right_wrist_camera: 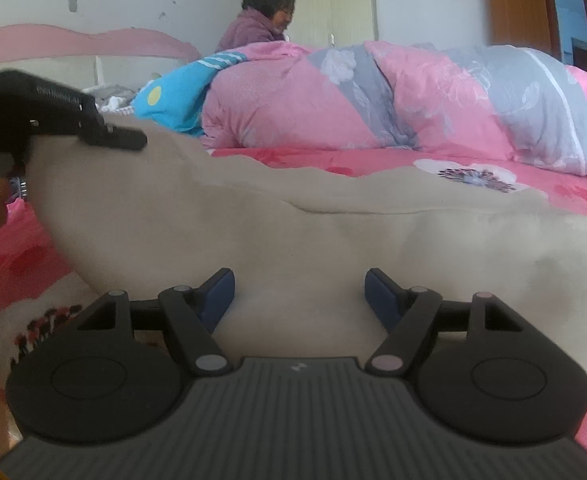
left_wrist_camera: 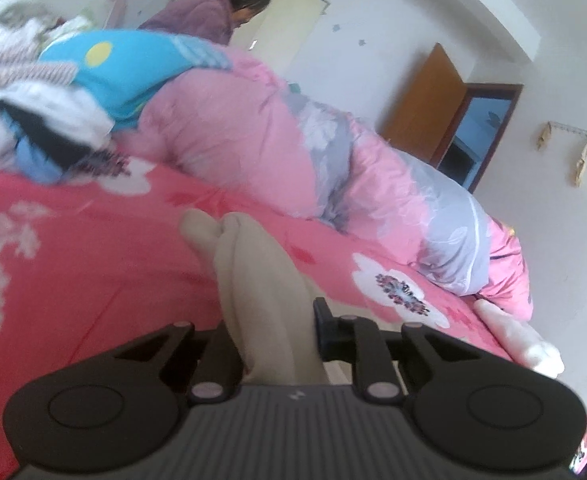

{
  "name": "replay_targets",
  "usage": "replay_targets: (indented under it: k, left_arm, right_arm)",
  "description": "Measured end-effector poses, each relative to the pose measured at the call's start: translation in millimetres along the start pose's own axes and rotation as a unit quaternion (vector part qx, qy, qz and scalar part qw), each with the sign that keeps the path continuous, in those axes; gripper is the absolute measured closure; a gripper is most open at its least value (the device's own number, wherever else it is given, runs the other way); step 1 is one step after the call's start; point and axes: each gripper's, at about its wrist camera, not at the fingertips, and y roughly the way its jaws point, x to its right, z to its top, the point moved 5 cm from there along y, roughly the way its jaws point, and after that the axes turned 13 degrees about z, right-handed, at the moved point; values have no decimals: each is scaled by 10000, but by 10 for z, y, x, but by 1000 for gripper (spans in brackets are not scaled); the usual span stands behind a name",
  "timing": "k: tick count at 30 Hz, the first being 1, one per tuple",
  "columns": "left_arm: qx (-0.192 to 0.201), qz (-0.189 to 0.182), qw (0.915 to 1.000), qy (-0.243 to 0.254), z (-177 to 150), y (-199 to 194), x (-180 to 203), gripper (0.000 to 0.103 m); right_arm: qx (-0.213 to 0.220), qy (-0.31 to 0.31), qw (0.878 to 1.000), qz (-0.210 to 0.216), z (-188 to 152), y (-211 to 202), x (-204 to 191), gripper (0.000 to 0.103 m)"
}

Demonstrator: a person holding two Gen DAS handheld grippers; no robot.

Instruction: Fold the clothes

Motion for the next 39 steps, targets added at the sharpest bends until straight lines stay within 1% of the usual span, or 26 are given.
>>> replay_targets:
  k: [2, 3, 4, 5, 6, 7, 8, 9, 10, 12, 15, 17, 19, 21, 23, 25, 26, 27, 28, 29, 30, 31, 33, 34, 37, 39]
  left_arm:
    - [61, -84, 9999, 111, 94, -35, 125, 86]
    - [93, -131, 9997, 165, 141, -52, 188, 86]
    - [146, -200, 9994, 234, 173, -71, 263, 86]
    - [204, -275, 9989, 308, 200, -90, 343, 86]
    - [262, -351, 9983, 382, 228, -109, 422, 86]
    - [290, -449, 9976, 432, 241, -121, 506, 86]
    - [309, -553, 9969, 475, 250, -131, 592, 86]
    - [345, -623, 9960, 548, 256, -147, 685, 86]
    - [393, -671, 9948, 650, 259, -167, 788, 86]
    - [461, -807, 9921, 843, 263, -195, 988, 86]
    - [451, -1031, 9873, 1120, 236, -196, 1303, 86]
    - [415, -1142, 9839, 1309, 179, -176, 1506, 86]
    - [318, -1296, 9798, 1486, 100, -133, 1745, 87]
    - [204, -1477, 9748, 1660, -2, -82, 1993, 89]
    - [-7, -1663, 9699, 1781, -138, -14, 2140, 90]
    - [-231, -1848, 9641, 1893, -279, 54, 2273, 88]
    - [-343, -1940, 9608, 1948, -349, 88, 2339, 85]
    - [-455, -2031, 9574, 2003, -419, 121, 2404, 74]
    - [-567, -2122, 9536, 2058, -488, 154, 2470, 67]
    - [-678, -2213, 9497, 2112, -558, 187, 2535, 53]
    - [-790, -2302, 9454, 2165, -628, 219, 2599, 45]
    - [-901, -2391, 9410, 2218, -697, 251, 2664, 43]
    - [-1123, -2568, 9314, 2322, -836, 313, 2791, 31]
    - [-1116, -2709, 9286, 2276, -824, 276, 2817, 24]
    - [-989, -3174, 9207, 2043, -714, 99, 2858, 13]
    - [-886, -3406, 9165, 1901, -642, -23, 2860, 11]
  right_arm:
    - [231, 13, 9996, -165, 135, -117, 34, 32]
    - [365, 56, 9991, -186, 197, -172, 53, 35]
    - [412, 66, 9989, -214, 245, -203, 74, 42]
    - [369, -27, 9989, -285, 257, -205, 82, 46]
    - [275, -139, 9990, -320, 228, -179, 82, 56]
    - [-1, -187, 9993, -311, 125, -95, 84, 66]
    - [-291, -231, 9989, -299, 17, -9, 87, 67]
    - [-114, -201, 9993, -307, -42, -14, 91, 66]
    - [-68, -141, 9994, -298, -52, -26, 97, 67]
    - [-118, -17, 9997, -203, 14, -48, 136, 67]
    - [83, 564, 9983, -93, 42, -145, 282, 70]
    - [362, 1026, 9940, -108, 77, -266, 417, 69]
    - [711, 1448, 9868, -135, 98, -421, 582, 69]
    - [1075, 1917, 9753, -227, 79, -594, 780, 68]
    - [1295, 2344, 9627, -376, 12, -736, 979, 68]
    - [1332, 2694, 9526, -480, -85, -806, 1136, 70]
    - [1364, 2883, 9470, -390, -139, -829, 1206, 70]
    - [1420, 3001, 9428, -290, -166, -846, 1239, 70]
    - [1478, 3114, 9385, -190, -192, -863, 1269, 70]
    - [1500, 3171, 9363, -139, -210, -875, 1284, 70]
    - [1520, 3225, 9343, -91, -228, -887, 1299, 70]
    - [1540, 3278, 9321, -44, -246, -899, 1313, 70]
    - [1589, 3407, 9266, 49, -277, -914, 1345, 70]
    - [1610, 3463, 9242, 89, -288, -924, 1361, 70]
    - [1617, 3482, 9233, 96, -299, -939, 1331, 69]
    - [1613, 3465, 9240, 83, -300, -944, 1311, 69]
